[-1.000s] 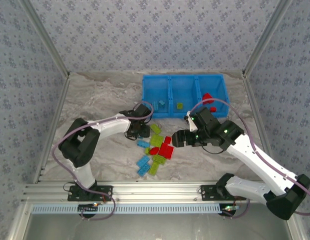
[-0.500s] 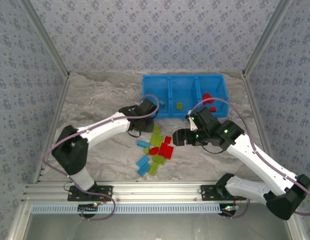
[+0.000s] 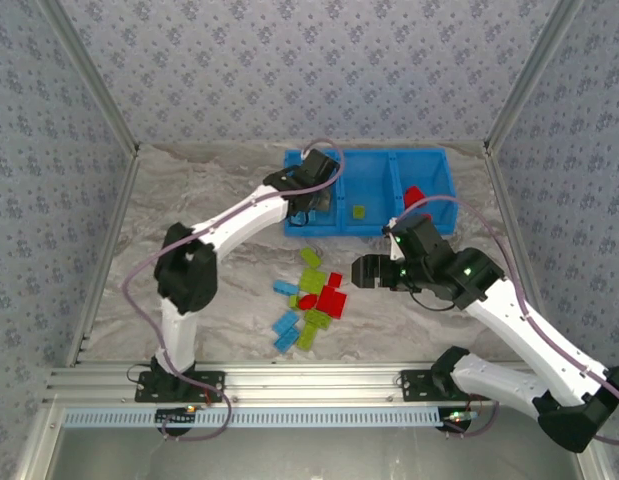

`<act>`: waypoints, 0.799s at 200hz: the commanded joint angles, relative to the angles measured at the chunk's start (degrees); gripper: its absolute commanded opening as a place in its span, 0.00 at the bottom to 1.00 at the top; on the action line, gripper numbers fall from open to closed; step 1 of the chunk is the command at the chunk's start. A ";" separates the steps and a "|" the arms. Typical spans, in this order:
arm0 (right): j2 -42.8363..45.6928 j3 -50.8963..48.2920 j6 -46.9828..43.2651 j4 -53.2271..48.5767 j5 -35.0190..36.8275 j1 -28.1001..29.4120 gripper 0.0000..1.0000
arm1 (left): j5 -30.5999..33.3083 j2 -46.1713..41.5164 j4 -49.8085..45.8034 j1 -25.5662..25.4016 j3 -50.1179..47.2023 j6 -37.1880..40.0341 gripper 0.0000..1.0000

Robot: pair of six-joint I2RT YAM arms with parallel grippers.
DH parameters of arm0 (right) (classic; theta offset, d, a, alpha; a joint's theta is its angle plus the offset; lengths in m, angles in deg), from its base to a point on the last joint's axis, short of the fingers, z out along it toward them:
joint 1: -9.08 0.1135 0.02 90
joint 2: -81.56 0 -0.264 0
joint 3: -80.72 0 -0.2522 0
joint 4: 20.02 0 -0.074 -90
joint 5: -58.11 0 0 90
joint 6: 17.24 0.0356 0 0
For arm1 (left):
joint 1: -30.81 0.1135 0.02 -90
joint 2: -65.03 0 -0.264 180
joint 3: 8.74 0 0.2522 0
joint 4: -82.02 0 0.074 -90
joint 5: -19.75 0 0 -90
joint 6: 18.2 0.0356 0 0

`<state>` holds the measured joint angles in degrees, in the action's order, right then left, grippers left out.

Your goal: Sort the legos into containers by color

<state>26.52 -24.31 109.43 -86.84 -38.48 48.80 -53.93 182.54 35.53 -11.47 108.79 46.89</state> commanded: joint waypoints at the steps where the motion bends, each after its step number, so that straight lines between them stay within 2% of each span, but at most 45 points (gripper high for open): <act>1: 1.70 -0.05 2.13 -2.20 1.39 -0.26 0.85 | 0.44 2.44 -2.86 0.86 6.15 0.44 0.39; 21: 2.35 -0.13 2.61 -2.23 1.49 -0.15 0.85 | -0.18 2.61 -3.29 1.16 7.63 1.06 0.48; 46: 1.97 -0.38 2.72 -1.15 0.86 0.15 0.85 | -1.42 -0.11 -3.08 1.17 6.57 1.76 0.53; 72: -0.23 -0.26 2.50 0.63 0.39 0.91 0.85 | -2.69 -6.45 -2.95 1.07 1.37 2.30 0.52; 102: -5.89 1.28 1.46 2.39 2.91 3.71 0.84 | -3.41 -22.06 -0.44 -0.85 -10.62 4.59 0.51; 122: -12.26 3.53 -0.16 4.29 4.36 6.05 0.84 | -3.17 -33.91 -0.04 -3.22 -18.67 10.41 0.49; 147: -21.16 6.47 -5.13 7.09 6.22 7.43 0.85 | -9.20 -48.30 -0.58 -5.62 -29.31 21.66 0.47; 160: -26.14 9.13 -6.98 8.69 6.60 7.66 0.85 | -15.76 -55.45 -2.68 -6.03 -34.69 28.60 0.48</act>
<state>6.80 -19.79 107.59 -81.83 -34.70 55.73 -60.38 136.33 35.77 -16.85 82.62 60.84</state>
